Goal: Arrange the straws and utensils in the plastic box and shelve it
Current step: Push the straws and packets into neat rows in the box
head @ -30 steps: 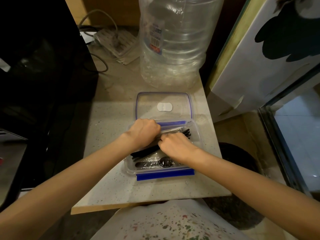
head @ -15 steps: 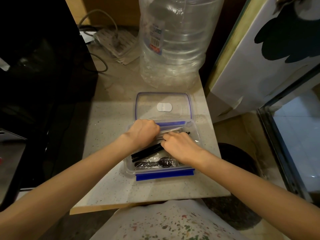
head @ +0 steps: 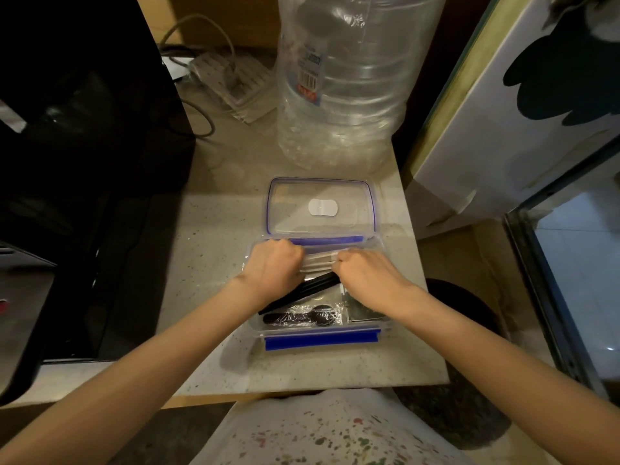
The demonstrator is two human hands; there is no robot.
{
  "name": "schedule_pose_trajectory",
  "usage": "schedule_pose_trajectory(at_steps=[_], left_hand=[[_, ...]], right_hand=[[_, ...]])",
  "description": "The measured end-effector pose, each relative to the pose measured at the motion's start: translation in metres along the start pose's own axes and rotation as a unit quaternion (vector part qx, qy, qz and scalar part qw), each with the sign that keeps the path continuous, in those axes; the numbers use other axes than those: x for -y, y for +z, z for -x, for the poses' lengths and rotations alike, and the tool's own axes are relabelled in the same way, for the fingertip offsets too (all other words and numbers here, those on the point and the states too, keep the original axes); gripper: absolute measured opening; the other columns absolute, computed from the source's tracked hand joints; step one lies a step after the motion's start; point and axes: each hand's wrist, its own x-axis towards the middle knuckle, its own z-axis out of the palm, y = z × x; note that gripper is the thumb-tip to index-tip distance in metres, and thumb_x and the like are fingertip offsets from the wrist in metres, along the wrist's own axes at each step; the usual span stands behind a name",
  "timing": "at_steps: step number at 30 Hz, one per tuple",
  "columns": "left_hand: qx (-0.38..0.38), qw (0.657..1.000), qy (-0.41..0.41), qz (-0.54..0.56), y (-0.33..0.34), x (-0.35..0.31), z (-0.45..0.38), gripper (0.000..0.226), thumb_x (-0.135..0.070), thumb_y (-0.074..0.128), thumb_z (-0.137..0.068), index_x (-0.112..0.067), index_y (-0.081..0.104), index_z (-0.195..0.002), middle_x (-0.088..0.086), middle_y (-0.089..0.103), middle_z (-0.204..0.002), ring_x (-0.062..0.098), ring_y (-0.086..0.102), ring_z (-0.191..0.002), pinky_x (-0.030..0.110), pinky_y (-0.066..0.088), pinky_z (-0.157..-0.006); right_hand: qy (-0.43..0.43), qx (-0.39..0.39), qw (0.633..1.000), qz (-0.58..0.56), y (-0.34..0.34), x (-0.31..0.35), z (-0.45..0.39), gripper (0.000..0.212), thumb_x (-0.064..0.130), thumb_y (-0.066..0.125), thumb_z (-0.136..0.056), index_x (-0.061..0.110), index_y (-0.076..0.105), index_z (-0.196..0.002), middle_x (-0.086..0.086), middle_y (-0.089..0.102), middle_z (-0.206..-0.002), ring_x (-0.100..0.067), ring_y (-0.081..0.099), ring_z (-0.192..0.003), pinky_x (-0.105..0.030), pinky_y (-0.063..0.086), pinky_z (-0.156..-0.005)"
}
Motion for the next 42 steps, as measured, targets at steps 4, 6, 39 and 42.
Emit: schedule_pose_trajectory(at_steps=[4,6,39,42], left_hand=[[-0.006,1.0,0.001,0.009,0.003,0.0,0.002,0.021,-0.022,0.053,-0.086,-0.008,0.06,-0.101,0.012,0.067,-0.102,0.033,0.064,-0.092,0.036,0.051,-0.073],[-0.003,1.0,-0.003,0.008,0.003,-0.001,0.002,0.022,-0.019,0.053,-0.087,-0.008,0.059,-0.104,0.012,0.066,-0.106,0.034,0.063,-0.095,0.038,0.05,-0.075],[0.012,0.998,-0.029,-0.063,-0.006,-0.011,0.008,0.021,-0.008,0.046,-0.092,-0.009,0.055,-0.11,0.009,0.068,-0.107,0.031,0.064,-0.1,0.035,0.049,-0.075],[0.015,0.998,-0.026,-0.063,-0.004,-0.009,0.008,0.019,-0.01,0.045,-0.091,-0.009,0.061,-0.101,0.01,0.069,-0.103,0.031,0.065,-0.094,0.034,0.047,-0.07]], right_hand=[[-0.006,0.016,1.0,-0.011,0.004,-0.001,0.0,0.026,-0.006,0.054,-0.085,0.003,0.067,-0.104,-0.01,0.065,-0.101,-0.021,0.062,-0.092,-0.032,0.053,-0.082],[-0.005,0.01,1.0,-0.018,0.004,-0.002,0.0,0.026,-0.007,0.053,-0.084,0.003,0.067,-0.103,-0.01,0.066,-0.099,-0.021,0.062,-0.091,-0.032,0.053,-0.081],[0.05,-0.075,0.996,0.014,0.009,0.004,-0.023,0.021,0.003,0.072,-0.073,0.004,0.062,-0.091,-0.01,0.069,-0.076,-0.025,0.066,-0.061,-0.027,0.042,-0.049],[0.091,-0.049,0.995,-0.009,0.003,-0.006,-0.014,0.019,0.004,0.05,-0.09,0.007,0.06,-0.106,-0.009,0.069,-0.094,-0.027,0.065,-0.079,-0.032,0.047,-0.066]])
